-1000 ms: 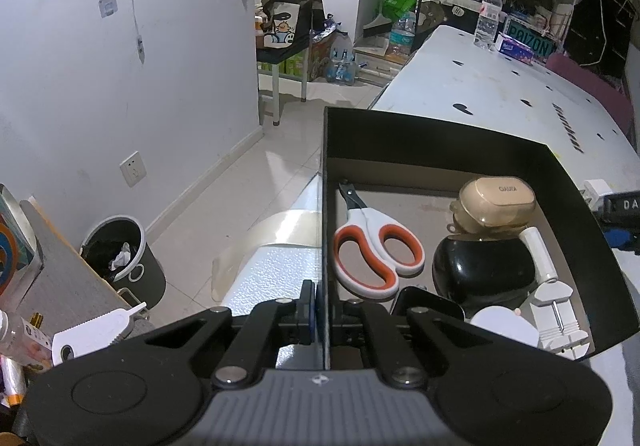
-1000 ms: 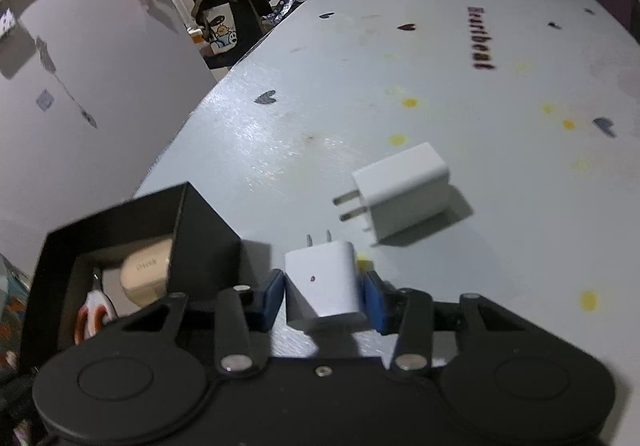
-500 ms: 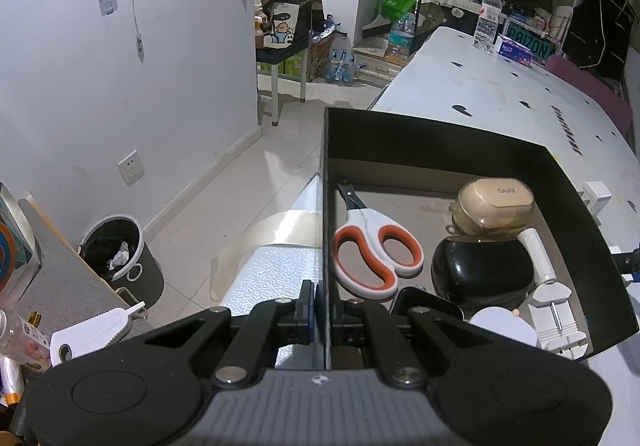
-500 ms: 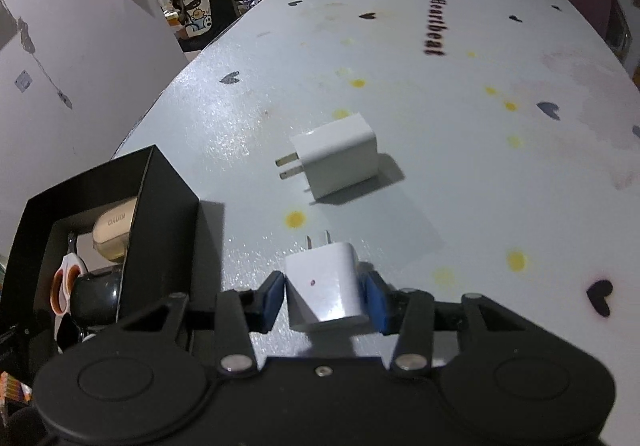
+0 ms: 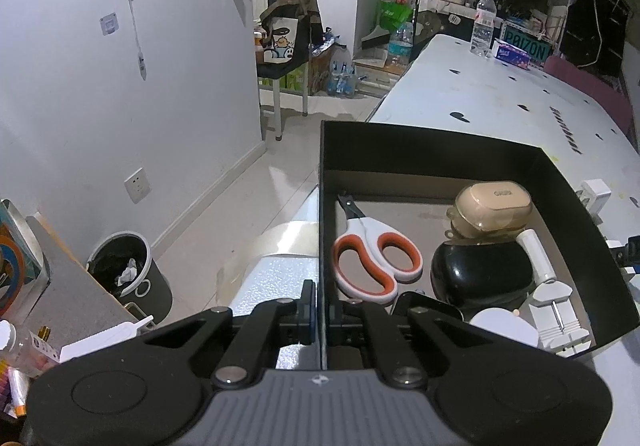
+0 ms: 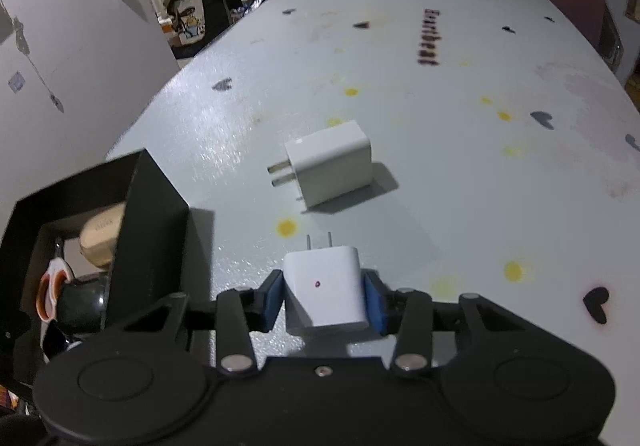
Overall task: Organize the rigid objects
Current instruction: 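Carry the small white charger into the black box and release it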
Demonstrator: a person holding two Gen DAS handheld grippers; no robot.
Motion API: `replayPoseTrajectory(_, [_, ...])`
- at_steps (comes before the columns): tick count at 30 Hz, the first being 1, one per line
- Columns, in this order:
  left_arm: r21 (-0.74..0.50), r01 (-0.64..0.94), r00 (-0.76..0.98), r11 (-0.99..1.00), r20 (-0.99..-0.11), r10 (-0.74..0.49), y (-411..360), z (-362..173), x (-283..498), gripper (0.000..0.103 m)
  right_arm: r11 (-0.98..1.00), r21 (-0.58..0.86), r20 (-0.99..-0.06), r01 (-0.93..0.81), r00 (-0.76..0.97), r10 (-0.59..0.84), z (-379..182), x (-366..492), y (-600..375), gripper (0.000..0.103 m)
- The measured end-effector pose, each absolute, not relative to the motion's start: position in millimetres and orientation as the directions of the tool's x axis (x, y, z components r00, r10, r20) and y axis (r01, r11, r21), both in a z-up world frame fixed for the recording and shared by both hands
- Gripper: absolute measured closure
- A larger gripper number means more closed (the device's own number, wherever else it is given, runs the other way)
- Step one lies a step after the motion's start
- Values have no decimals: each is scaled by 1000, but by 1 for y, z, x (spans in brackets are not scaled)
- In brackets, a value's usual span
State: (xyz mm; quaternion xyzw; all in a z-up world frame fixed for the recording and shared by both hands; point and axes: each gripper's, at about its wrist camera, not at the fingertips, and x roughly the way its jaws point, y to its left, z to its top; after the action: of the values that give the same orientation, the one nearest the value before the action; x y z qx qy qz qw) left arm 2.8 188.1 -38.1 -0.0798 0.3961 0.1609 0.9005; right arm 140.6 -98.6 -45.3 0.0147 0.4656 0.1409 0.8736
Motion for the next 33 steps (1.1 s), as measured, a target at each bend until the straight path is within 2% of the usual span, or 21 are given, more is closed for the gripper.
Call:
replayPoseTrajectory(9, [-39,-352,651,935,-729,214,190,-39,2,98,933,179,-708,-312,617,342,0,115,-90,59])
replayPoseTrajectory(16, [-45,-346,662,937,-720,210,191,-40,1,98,852,173,-660,-494,584,473,25,96,-40,59])
replayPoseTrajectory(24, [-62,-343,675,937,-710,200,192,-41,-3,97,737,124,-704,-665,464,537,14,96,45,59])
replayPoseTrajectory(33, [-80,-337,686,938,-703,187,194,-41,-3,96,645,-32,-765,-764,434,476,-14,106,105,59])
